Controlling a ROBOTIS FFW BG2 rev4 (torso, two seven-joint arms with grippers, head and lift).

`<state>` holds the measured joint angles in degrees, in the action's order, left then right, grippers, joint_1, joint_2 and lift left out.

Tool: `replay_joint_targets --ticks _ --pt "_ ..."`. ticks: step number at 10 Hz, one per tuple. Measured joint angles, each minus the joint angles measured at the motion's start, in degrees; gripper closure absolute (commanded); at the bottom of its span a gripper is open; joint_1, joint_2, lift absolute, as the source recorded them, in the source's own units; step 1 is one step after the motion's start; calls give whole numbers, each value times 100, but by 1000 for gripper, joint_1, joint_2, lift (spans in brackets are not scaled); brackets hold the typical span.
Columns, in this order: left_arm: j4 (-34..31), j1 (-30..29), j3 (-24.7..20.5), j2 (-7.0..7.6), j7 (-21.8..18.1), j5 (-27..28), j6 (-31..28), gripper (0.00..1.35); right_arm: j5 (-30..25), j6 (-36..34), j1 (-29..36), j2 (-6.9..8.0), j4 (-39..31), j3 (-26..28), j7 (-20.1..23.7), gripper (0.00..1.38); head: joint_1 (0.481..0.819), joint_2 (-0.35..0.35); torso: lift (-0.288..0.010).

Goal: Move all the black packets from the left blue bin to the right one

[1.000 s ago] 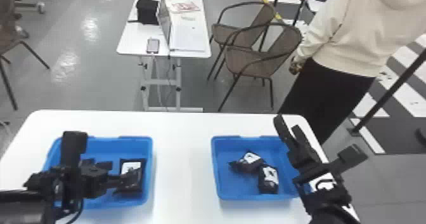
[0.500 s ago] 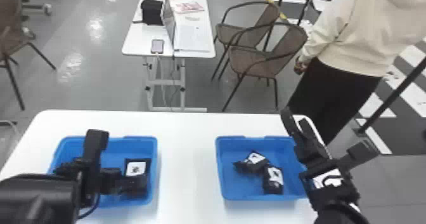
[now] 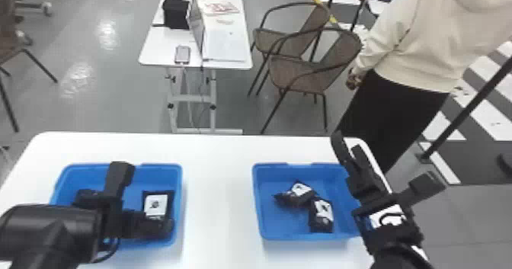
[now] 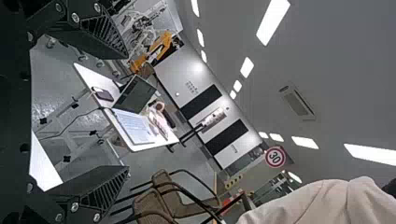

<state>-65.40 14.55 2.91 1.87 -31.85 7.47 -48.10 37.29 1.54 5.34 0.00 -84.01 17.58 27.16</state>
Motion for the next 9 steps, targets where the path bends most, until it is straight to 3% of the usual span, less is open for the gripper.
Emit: replay_joint_targets --ticks 2,3,4,7,9 --pt "207 125 0 -8 13 167 -69 805 63 -2 27 0 7 0 0 188 695 -188 0" --pt "232 147 -1 4 12 213 -36 901 80 -2 36 0 8 0 0 188 695 -185 0" --pt "237 155 11 26 12 246 28 1101 95 -2 44 0 9 0 0 188 695 -181 0" --pt "14 78 154 161 -25 245 157 1145 133 -4 59 0 16 0 0 188 695 -177 0" --pt "-636 -194 178 286 -185 413 79 1145 156 -4 71 0 14 0 0 188 695 -166 0"
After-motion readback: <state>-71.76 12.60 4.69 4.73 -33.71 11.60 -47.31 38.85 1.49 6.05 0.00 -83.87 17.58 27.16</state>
